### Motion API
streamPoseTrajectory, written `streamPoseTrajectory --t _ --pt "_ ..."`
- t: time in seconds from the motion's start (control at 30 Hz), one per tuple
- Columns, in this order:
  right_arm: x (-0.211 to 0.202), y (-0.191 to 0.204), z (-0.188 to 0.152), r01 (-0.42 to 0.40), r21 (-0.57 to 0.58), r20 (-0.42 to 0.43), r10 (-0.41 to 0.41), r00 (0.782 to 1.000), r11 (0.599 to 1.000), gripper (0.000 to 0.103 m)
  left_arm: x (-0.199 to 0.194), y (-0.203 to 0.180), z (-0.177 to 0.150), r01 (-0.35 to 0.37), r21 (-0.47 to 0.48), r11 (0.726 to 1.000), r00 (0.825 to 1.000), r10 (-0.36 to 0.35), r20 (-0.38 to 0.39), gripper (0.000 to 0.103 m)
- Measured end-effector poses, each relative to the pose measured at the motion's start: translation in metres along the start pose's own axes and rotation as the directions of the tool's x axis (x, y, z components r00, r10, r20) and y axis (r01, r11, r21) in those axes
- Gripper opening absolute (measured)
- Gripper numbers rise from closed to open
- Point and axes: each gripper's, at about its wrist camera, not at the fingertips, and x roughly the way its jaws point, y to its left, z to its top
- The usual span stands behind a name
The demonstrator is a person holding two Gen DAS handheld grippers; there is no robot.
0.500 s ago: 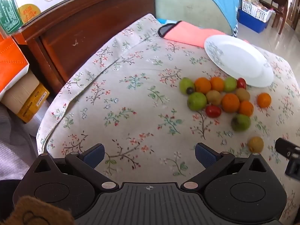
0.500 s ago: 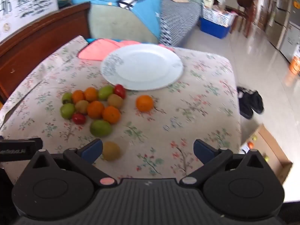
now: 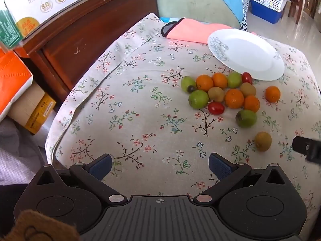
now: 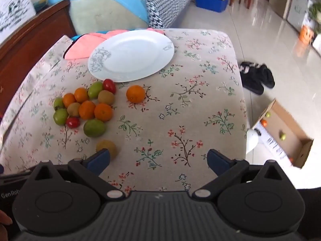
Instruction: Organize fruits
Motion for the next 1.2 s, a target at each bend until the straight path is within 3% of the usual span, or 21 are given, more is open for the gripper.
streamPoseTrajectory --t 0.07,0.13,0.3,0.43,0.83,1.2 --pt "0.018 0.001 0.055 0.03 0.113 -0.082 -0.021 0.996 0.993 0.102 -0.003 0.0 0.0 0.0 -0.005 1.0 1.0 -0.001 -0.001 0.103" --pt "0.019 0.005 0.068 0.04 0.159 -0.09 -0.026 0.996 0.986 0.102 -0.005 -0.002 0.0 0.0 -0.001 1.0 1.0 0.0 -0.001 0.103" --pt "0.019 0.013 0.064 0.098 0.095 -0.095 -0.089 0.991 0.991 0.102 -0.01 -0.005 0.003 0.0 0.004 1.0 1.0 0.0 -0.008 0.103" --pt "0.019 0.013 0.065 0.07 0.078 -0.109 -0.062 0.992 0.994 0.102 -0.011 -0.003 0.006 -0.006 -0.003 1.0 1.0 0.006 -0.014 0.103" --pt "0.02 0.038 0.057 0.068 -0.114 -0.079 -0.077 0.994 0.991 0.102 -0.005 -0.003 0.01 -0.034 0.0 0.999 0.999 0.034 -0.029 0.103" --pt "0.02 0.043 0.055 0.045 -0.133 -0.067 -0.054 0.996 0.99 0.099 -0.004 -0.01 0.01 -0.04 0.027 0.999 0.999 0.041 -0.026 0.103"
